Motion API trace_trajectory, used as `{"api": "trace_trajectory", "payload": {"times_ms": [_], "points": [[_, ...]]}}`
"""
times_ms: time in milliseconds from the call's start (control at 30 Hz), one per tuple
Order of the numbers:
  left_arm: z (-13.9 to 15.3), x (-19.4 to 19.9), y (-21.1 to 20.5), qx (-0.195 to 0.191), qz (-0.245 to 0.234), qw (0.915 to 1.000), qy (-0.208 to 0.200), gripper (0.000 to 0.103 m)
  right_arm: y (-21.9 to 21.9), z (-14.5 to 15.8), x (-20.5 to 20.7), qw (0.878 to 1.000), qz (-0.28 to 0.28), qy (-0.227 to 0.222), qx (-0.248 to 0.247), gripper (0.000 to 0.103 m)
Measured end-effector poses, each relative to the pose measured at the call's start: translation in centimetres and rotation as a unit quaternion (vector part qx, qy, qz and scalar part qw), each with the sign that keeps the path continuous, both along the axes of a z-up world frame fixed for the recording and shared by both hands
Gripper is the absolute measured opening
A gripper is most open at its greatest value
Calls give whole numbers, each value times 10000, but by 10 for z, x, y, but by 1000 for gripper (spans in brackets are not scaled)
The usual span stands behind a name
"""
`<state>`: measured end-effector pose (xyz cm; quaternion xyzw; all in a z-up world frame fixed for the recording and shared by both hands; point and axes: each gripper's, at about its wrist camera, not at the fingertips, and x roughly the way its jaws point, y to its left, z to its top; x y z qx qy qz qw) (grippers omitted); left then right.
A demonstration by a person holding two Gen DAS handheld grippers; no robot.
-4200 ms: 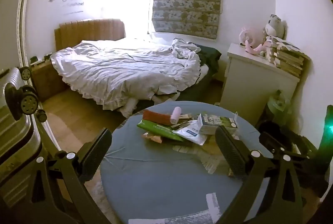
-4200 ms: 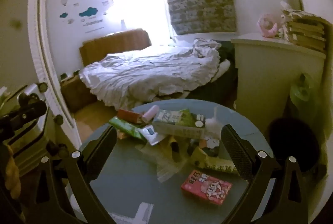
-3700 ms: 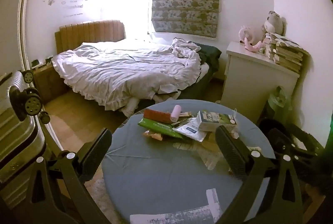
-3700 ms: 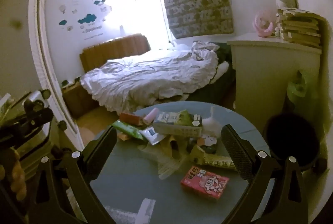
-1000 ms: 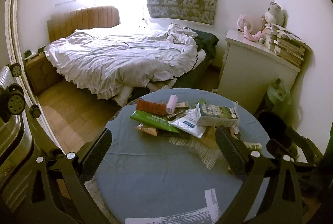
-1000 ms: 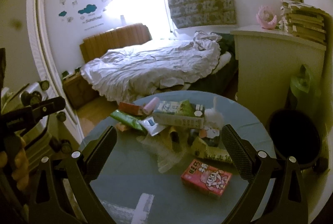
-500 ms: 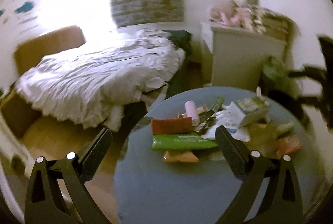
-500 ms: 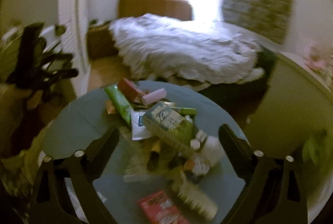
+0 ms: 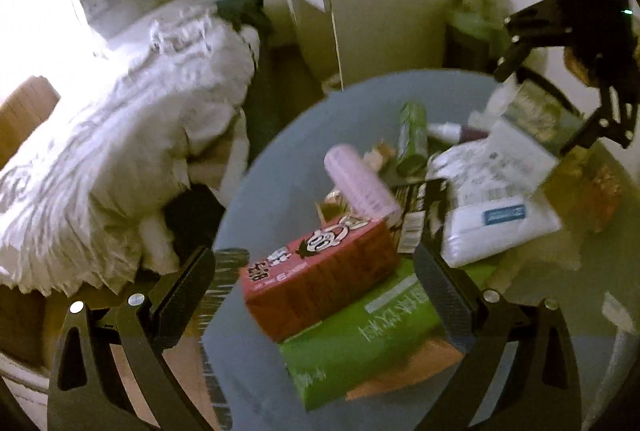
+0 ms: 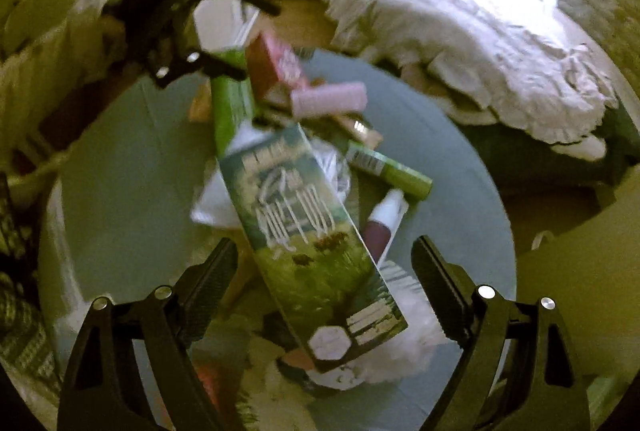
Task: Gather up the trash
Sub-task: 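Grasp the green milk carton with the right gripper while the left gripper reaches the red snack box, then lift the milk carton with the right gripper while the left gripper grasps the red box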
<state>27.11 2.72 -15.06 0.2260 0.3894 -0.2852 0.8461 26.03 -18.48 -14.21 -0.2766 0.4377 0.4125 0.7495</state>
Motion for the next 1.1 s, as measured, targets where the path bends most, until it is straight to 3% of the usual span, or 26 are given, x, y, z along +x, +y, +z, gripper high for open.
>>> {"api": "trace_trajectory", "payload": {"times_ms": [100, 133, 200, 333, 367, 400, 500, 600, 733, 833, 900, 933, 1100], "points": [[-9, 6, -5, -24, -5, 9998, 173, 98, 1, -10, 6, 9997, 20, 244, 23, 85], [-12, 7, -7, -90, -57, 9997, 238, 98, 3, -14, 7, 9995, 25, 319, 41, 69], [-15, 9, -9, -265, -166, 9985, 439, 98, 6, -16, 4, 9996, 19, 293, 12, 63], [-19, 12, -14, -364, -71, 9981, 486, 85, 9, -15, -4, 9996, -141, 216, 86, 59], [-19, 13, -15, -401, -11, 9979, 509, 77, 8, -12, -7, 9995, -204, 214, 132, 59], [-18, 15, -14, -496, 48, 9970, 589, 71, 6, -9, -11, 9990, -308, 216, 237, 58], [-16, 17, -6, -885, 137, 9917, 923, 65, -5, 7, -22, 9951, -687, 215, 675, 58], [-16, 5, -5, -881, 113, 9911, 990, 65, -23, 25, -37, 9804, -1284, 378, 1447, 58], [-17, -6, 0, -1149, 237, 9822, 1468, 65, -38, 33, -58, 9567, -1841, 644, 2159, 58], [-17, -18, 4, -1152, 325, 9810, 1528, 66, -44, 33, -79, 9434, -2109, 747, 2450, 58], [-19, -22, 11, -1198, 398, 9800, 1541, 82, -47, 30, -90, 9315, -2281, 904, 2684, 58], [-21, -24, 16, -1152, 522, 9808, 1487, 98, -48, 27, -95, 9257, -2343, 981, 2802, 58], [-27, -36, 35, -1381, 685, 9775, 1437, 98, -46, 12, -117, 9123, -2498, 1245, 2996, 58]]}}
